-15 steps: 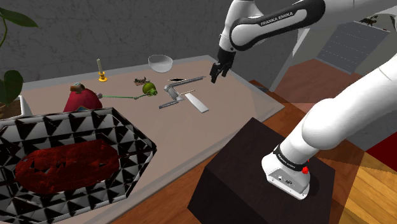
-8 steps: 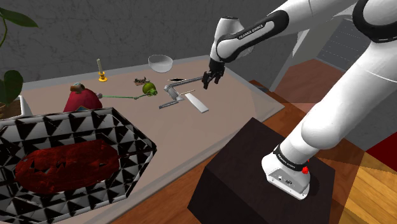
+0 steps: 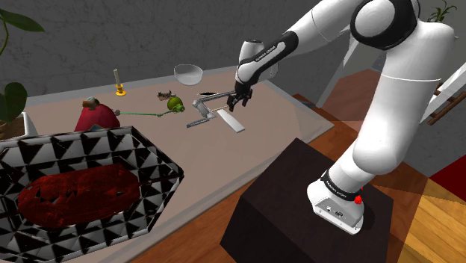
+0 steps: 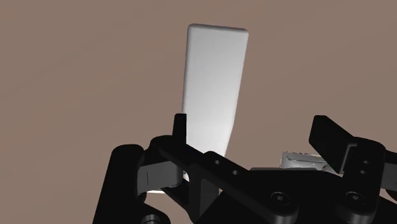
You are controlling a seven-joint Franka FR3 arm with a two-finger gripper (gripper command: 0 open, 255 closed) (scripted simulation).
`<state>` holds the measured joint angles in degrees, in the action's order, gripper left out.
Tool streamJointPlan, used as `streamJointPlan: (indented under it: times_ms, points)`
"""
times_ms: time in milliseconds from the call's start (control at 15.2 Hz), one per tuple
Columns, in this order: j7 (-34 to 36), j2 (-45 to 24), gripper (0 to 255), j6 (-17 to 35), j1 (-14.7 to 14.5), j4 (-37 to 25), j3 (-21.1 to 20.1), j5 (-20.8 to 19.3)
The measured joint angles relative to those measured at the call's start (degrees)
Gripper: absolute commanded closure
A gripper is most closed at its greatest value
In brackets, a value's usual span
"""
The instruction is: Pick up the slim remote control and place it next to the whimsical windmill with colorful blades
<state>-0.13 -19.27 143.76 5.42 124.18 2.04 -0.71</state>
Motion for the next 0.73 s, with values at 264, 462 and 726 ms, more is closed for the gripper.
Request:
streamJointPlan:
  times_ms: [264,462,726]
  points:
    - [0.07,-8.67,0,2.28,0.91,-6.01,0.07,1.1]
    - [0.07,-15.24,0,2.7,1.73,-11.82,0.06,1.9]
    - [0.28,-19.23,0,4.27,1.84,-14.15,-0.07,2.18]
